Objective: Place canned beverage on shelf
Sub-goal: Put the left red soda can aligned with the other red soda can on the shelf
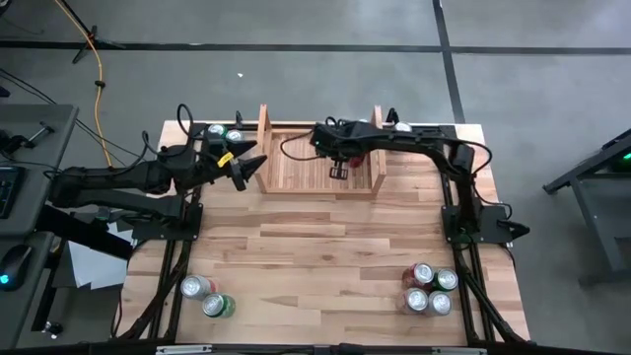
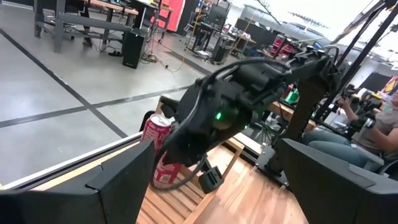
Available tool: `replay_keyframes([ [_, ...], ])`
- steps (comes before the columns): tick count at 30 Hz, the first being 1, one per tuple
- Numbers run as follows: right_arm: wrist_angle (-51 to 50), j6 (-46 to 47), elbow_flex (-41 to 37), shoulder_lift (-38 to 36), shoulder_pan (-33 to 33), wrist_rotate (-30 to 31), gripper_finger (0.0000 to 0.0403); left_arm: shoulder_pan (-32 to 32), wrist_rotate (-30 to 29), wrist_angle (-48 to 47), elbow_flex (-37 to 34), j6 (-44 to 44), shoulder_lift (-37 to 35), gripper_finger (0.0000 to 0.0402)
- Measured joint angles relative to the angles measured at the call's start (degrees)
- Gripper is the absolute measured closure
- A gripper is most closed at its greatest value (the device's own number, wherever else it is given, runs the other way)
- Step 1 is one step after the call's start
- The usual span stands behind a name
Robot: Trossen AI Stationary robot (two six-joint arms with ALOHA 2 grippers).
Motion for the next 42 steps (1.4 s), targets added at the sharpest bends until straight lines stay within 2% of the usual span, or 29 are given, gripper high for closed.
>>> replay_keyframes([
  [4,0.08,-0.52,-0.02,1.05,0.34,4.29,0.0402,-0.01,0.0,-0.03,0.0,0.01,0.43,0.0067],
  [16,-0.88,-1.5,-0.02,2.83,0.3,6.82,0.0403,0.01,0.0,-0.04,0.0,0.03,0.44,0.0067],
  [21,-4.29,-1.37,-0.02,2.82,-0.62,6.2,0.0403,0.0,0.0,-0.04,0.0,0.03,0.44,0.0067],
  [34,-4.07,-2.78,-0.02,2.82,-2.65,8.46,0.0403,0.0,0.0,-0.32,-0.02,0.07,0.44,0.0067],
  [42,-2.21,-1.31,0.15,2.61,-2.14,7.77,0.0403,-0.01,0.0,-0.98,-0.07,0.15,0.44,0.0067],
])
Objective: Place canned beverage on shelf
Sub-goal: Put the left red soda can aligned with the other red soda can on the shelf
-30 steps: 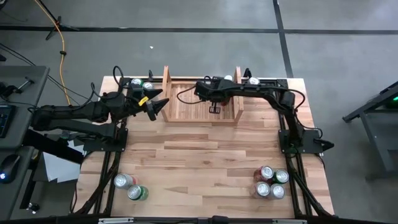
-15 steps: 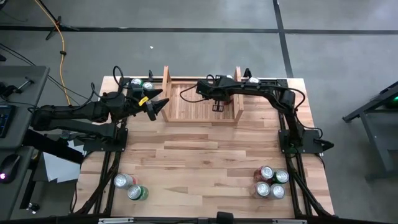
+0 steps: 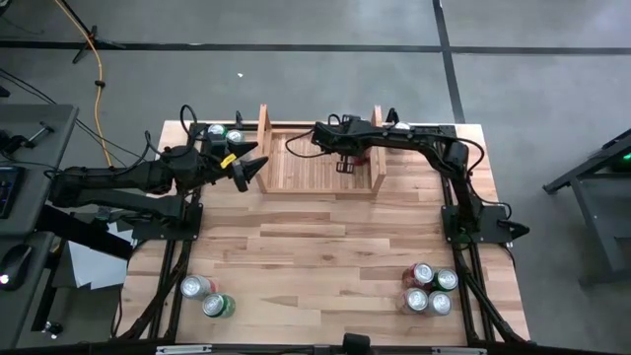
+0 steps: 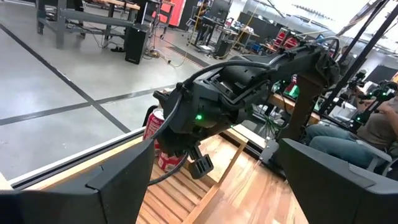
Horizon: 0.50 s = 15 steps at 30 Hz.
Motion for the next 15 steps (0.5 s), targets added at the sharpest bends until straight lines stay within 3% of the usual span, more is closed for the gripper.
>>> replay_keyframes([
  [9,-6.49,6.51,0.09,-0.12,4.68,-14.9,0.0403,0.02,0.0,-0.15,0.0,0.39,0.0,0.0067],
  [15,-15.74,12.26,0.01,-0.12,6.08,-15.24,0.0403,0.04,-0.01,-0.15,0.0,0.41,0.0,0.0067],
])
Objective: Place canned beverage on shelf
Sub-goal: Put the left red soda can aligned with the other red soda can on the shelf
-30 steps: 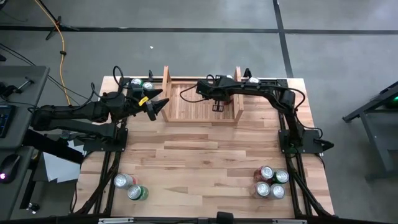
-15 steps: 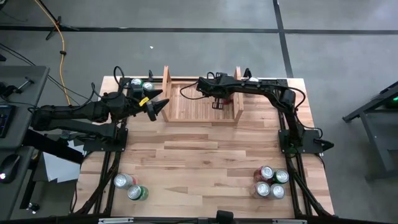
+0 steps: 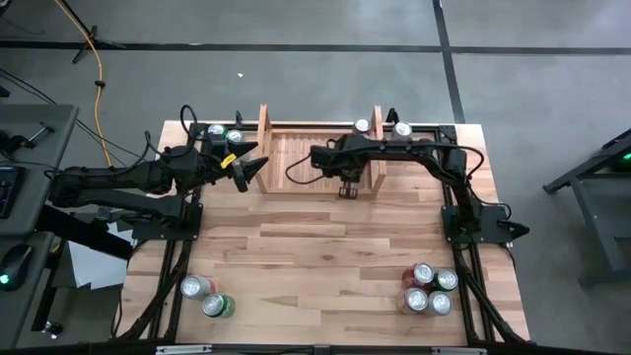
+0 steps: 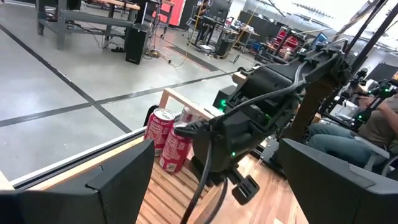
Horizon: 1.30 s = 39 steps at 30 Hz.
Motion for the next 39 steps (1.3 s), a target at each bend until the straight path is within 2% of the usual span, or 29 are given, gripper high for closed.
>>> replay_keyframes([
  [13,-2.76,4.32,-0.04,0.0,-3.22,6.86,0.0403,0.0,-0.01,0.07,0.0,-0.02,0.0,0.0067],
  [39,-1.7,2.59,-0.04,0.0,-6.04,10.41,0.0403,0.02,-0.03,0.13,0.0,-0.02,-0.01,0.0067],
])
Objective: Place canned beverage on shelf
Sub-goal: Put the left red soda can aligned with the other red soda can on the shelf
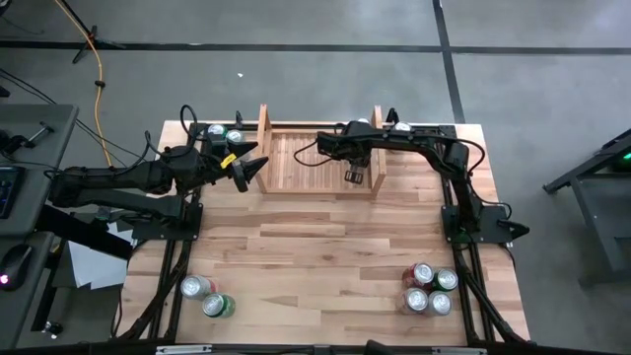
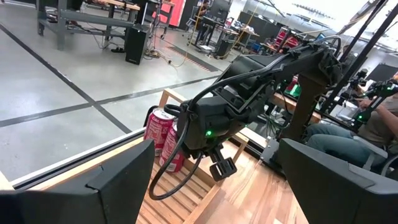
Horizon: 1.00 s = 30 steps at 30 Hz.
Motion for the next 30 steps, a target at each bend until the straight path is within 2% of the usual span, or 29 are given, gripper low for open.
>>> replay_keyframes([
  [11,0.6,0.02,0.0,0.0,-0.76,0.94,0.0403,0.0,0.0,0.15,0.0,0.0,0.01,0.0067],
  [30,-2.18,0.66,-0.02,0.0,-0.34,-2.51,0.0403,0.0,0.0,0.13,0.0,0.0,0.01,0.0067],
])
